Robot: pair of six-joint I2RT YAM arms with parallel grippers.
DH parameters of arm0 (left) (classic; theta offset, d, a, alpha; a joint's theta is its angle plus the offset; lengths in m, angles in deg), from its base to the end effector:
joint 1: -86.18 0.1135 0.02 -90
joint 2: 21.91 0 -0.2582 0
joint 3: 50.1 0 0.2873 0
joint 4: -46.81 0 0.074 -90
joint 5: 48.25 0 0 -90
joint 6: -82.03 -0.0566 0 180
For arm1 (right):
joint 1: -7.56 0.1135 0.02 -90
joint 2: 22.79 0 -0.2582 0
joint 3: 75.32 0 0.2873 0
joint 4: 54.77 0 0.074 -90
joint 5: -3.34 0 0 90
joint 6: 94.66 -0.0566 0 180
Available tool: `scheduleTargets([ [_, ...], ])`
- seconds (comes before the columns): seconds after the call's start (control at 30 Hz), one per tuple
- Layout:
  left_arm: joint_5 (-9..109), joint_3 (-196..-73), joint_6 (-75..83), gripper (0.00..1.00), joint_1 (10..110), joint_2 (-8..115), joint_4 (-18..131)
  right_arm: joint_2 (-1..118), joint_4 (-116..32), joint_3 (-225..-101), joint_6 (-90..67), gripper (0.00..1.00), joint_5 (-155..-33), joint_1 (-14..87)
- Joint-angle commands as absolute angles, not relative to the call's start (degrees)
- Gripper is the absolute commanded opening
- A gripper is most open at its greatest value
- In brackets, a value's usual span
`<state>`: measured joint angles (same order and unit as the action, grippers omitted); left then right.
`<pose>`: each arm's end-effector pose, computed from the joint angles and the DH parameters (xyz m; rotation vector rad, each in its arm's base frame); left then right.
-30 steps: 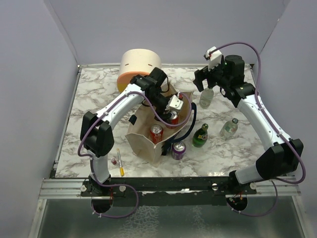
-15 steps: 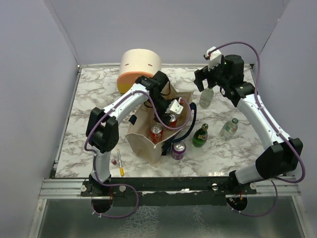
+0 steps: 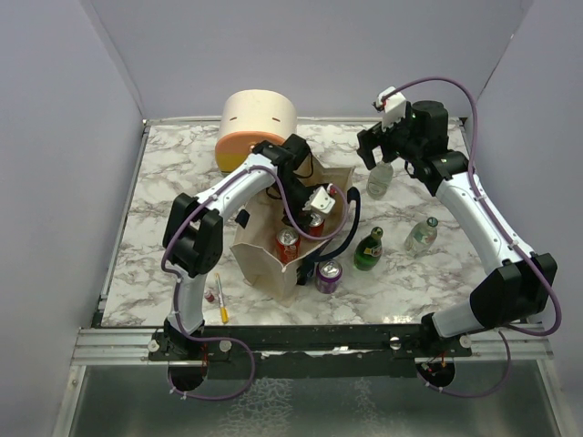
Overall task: Place the beverage into the canvas bag
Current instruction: Place the drink in the canvas bag.
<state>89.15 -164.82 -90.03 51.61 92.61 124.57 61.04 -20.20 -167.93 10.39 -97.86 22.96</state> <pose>0.3376 -0.2832 0.2397 2.1693 1.1998 -0.8863 0.3758 0.1149 0.3577 -0.6483 1.9105 0.2013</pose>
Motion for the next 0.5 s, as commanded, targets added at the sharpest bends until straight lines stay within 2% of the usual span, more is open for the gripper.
scheduleTargets([
  [0.0,94.0,-164.7,-92.4,0.0,52.1,93.3,124.9,61.9,-20.0,-170.4,11.4,1.0,-96.9,22.8],
  [0.47,93.9,-165.0,-95.4,0.0,52.1,96.7,128.5,61.5,-20.1,-169.5,11.5,1.0,-96.8,22.8],
])
